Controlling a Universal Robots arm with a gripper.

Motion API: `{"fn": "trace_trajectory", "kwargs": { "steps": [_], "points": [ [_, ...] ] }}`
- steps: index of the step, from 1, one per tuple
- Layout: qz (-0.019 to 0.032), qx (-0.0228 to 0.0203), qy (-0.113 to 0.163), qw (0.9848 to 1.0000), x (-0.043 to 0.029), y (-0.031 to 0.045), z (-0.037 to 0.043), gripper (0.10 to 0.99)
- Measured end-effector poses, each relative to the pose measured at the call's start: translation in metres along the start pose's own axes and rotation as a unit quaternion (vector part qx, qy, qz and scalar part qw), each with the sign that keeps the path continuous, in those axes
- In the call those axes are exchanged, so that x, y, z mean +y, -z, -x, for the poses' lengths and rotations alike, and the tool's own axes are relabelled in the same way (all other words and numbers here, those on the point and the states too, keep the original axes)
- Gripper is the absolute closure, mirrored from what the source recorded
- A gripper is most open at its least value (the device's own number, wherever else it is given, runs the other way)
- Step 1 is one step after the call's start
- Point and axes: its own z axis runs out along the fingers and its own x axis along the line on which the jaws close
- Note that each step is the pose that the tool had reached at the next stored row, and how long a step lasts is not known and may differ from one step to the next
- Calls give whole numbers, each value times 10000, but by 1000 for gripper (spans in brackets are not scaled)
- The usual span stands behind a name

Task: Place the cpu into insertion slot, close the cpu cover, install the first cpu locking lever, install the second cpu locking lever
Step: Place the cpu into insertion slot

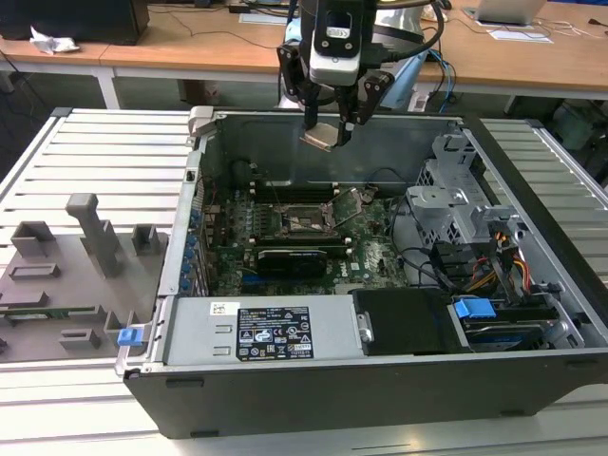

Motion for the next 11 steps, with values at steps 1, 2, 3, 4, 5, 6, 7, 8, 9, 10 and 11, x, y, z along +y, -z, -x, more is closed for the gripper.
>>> {"fn": "trace_trajectory", "kwargs": {
  "steps": [1, 2, 3, 4, 5, 6, 7, 8, 9, 10, 11],
  "points": [
    [0, -1, -14, 10000, 0, 0, 0, 557],
    [1, -4, -41, 10000, 0, 0, 0, 557],
    [1, -6, -64, 10000, 0, 0, 0, 557],
    [1, -7, -77, 10000, 0, 0, 0, 557],
    [2, -8, -94, 10000, 0, 0, 0, 557],
    [2, -10, -111, 9999, 0, 0, 0, 557],
    [3, -11, -125, 9999, 0, 0, 0, 557],
    [3, -14, -154, 9999, 0, 0, 0, 557],
    [4, -16, -180, 9998, 0, 0, 0, 557],
    [4, -18, -202, 9998, 0, 0, 0, 557],
    [4, -21, -231, 9997, 0, 0, 0, 557]
  ]
}}
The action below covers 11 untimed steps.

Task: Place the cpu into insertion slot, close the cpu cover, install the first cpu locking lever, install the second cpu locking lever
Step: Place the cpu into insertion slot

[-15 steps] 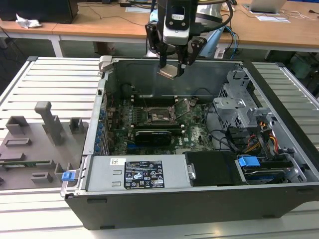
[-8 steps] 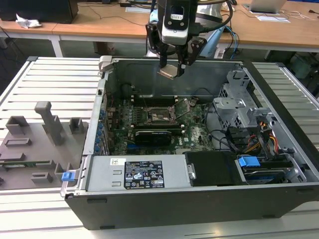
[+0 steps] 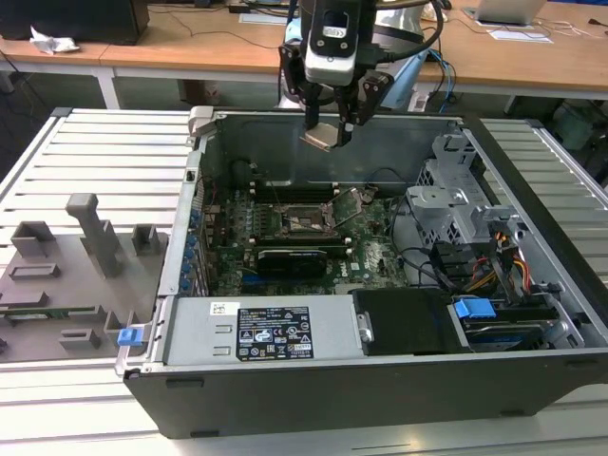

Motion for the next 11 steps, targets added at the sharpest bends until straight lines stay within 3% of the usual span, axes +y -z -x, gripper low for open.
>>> {"fn": "trace_trajectory", "kwargs": {
  "steps": [11],
  "points": [
    [5, -25, -279, 9996, 0, -1, 0, 557]
  ]
}}
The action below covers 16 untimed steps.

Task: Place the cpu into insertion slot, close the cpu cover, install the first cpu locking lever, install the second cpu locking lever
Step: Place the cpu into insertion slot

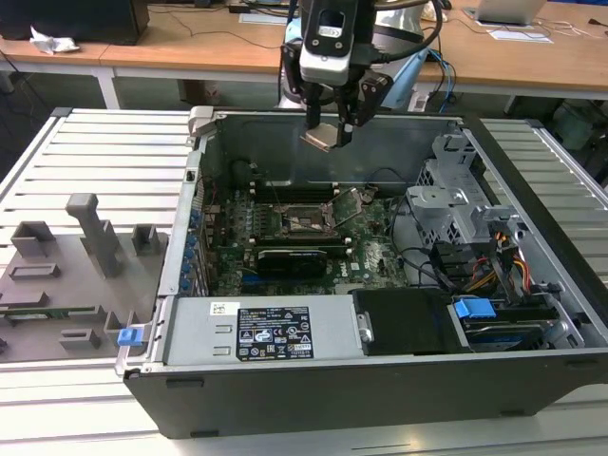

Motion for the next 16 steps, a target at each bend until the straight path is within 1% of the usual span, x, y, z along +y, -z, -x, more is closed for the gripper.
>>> {"fn": "trace_trajectory", "kwargs": {
  "steps": [9, 13, 16],
  "points": [
    [5, -23, -253, 9997, 0, 0, 0, 557],
    [7, -34, -377, 9993, 0, 0, 0, 557],
    [11, -47, -518, 9986, 0, -3, 0, 557]
  ]
}}
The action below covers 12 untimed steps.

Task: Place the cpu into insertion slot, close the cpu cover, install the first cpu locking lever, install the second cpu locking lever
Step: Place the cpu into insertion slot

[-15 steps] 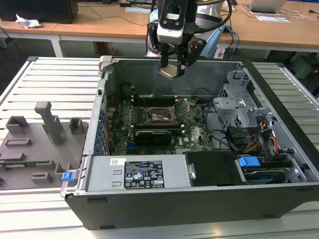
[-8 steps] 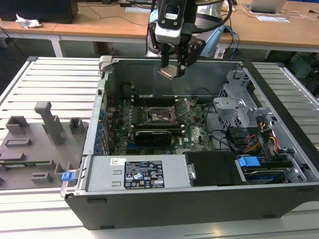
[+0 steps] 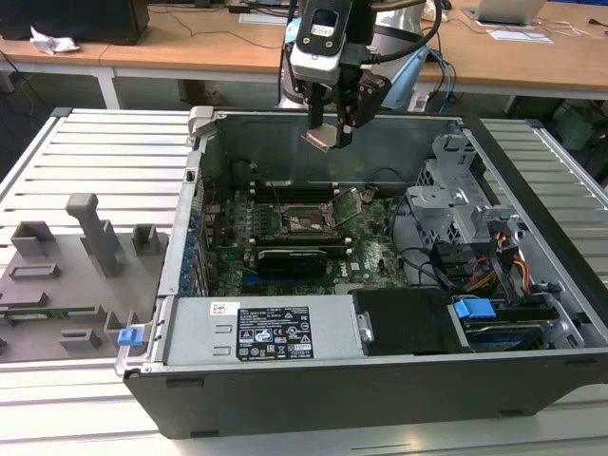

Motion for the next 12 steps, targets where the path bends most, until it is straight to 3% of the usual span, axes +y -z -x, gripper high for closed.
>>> {"fn": "trace_trajectory", "kwargs": {
  "steps": [12],
  "points": [
    [6, -48, -486, 9988, -1, -15, 0, 557]
  ]
}}
